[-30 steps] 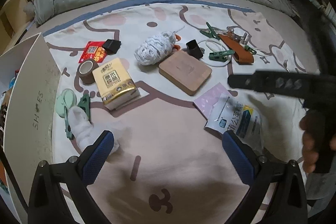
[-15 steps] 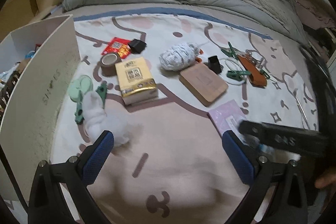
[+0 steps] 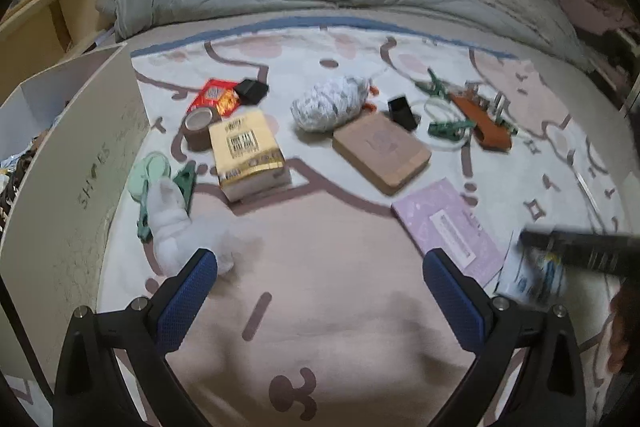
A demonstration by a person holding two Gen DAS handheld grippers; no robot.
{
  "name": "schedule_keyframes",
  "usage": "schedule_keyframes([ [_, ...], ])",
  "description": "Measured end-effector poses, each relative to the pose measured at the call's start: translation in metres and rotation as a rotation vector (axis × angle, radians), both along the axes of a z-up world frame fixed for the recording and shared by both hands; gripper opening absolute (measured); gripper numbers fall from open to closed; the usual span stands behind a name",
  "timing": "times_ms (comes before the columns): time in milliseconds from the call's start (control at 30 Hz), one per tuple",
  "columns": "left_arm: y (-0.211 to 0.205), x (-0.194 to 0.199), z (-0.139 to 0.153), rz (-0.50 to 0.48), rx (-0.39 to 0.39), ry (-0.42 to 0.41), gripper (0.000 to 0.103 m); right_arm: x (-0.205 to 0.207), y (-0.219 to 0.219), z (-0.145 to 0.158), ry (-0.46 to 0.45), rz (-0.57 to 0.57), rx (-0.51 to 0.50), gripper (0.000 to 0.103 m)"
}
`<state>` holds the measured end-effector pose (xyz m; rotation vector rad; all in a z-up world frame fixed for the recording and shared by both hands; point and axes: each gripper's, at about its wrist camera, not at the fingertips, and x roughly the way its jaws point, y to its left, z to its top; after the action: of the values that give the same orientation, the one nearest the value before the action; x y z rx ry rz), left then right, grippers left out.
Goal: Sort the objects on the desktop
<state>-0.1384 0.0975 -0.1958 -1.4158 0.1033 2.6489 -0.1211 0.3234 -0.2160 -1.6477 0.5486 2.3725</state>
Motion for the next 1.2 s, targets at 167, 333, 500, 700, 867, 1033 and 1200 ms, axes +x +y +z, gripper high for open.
schedule_keyframes([
  [167, 0.010, 0.007, -0.014, -0.044, -0.052, -0.013, 0.103, -0.010, 0.004, -0.003, 0.019, -0.032, -0.014, 0.060],
  [333, 0.018, 0.010, -0.025, -0.096, -0.086, -0.013, 0.103, -0.018, -0.011, -0.013, -0.015, 0.030, 0.075, 0.060],
  [500, 0.022, 0.009, -0.037, -0.130, -0.126, -0.023, 0.103, -0.019, -0.028, -0.017, -0.027, 0.110, 0.146, 0.060],
  [700, 0.018, 0.010, -0.038, -0.147, -0.123, -0.038, 0.103, -0.016, -0.043, -0.017, -0.015, 0.210, 0.127, 0.060],
  [867, 0.012, 0.011, -0.038, -0.150, -0.123, -0.049, 0.103, -0.015, -0.058, -0.015, -0.013, 0.262, 0.125, 0.060],
  [1033, 0.006, 0.010, -0.037, -0.136, -0.125, -0.057, 0.103, -0.012, -0.063, -0.014, -0.026, 0.270, 0.136, 0.060],
  [1200, -0.001, 0.007, -0.036, -0.121, -0.136, -0.068, 0.103, -0.012, -0.059, -0.015, -0.023, 0.259, 0.126, 0.060],
])
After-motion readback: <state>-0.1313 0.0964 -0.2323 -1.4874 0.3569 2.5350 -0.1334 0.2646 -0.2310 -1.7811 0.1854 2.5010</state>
